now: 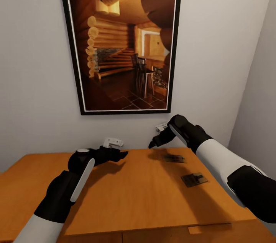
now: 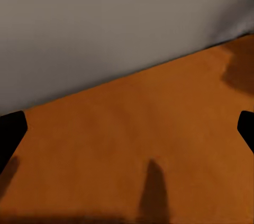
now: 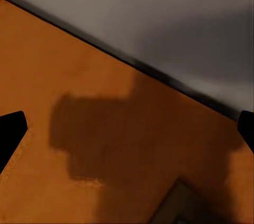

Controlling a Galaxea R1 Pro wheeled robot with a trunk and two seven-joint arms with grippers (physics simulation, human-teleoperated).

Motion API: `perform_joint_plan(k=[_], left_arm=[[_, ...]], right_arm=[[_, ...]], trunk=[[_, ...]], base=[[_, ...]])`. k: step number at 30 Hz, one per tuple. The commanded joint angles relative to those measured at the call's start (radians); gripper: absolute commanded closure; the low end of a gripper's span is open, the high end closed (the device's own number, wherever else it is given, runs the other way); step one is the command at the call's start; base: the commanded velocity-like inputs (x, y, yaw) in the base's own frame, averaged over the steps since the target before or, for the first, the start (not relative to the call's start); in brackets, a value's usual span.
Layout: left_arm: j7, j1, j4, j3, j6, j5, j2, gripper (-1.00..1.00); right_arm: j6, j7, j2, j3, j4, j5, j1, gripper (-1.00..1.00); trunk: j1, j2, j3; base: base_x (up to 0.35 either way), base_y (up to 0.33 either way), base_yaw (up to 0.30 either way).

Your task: Take the four mousetraps from the cabinet in the bathroom and place them on the bathroom floor. Make sure all four end up on the same floor surface, and ensure that at least two of them are either under or directly next to the same bathroom sink.

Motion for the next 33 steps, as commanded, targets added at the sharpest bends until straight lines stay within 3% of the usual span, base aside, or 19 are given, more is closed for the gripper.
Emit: perform_joint_plan(k=[1, 13, 33], left_arm=[[0.0, -0.001, 0.0, -0.001, 0.004, 0.002, 0.0, -1.0], [0.001, -0.001, 0.0, -0.001, 0.004, 0.006, -0.001, -1.0], [0.004, -0.001, 0.013, -0.001, 0.002, 0.002, -0.001, -1.0]], right_arm=[[0.004, -0.004, -0.001, 0.006, -0.002, -0.009, -0.001, -1.0], [0.004, -0.002, -0.005, 0.006, -0.002, -0.01, -0.001, -1.0], [0.004, -0.002, -0.009, 0.006, -0.002, -0.009, -0.001, -1.0]], trunk=[[0.0, -0.001, -0.001], [0.0, -0.001, -0.001], [0.0, -0.001, -0.001]], base=[[0.0, 0.0, 0.27], [0.0, 0.0, 0.238], [0.0, -0.127, 0.018]])
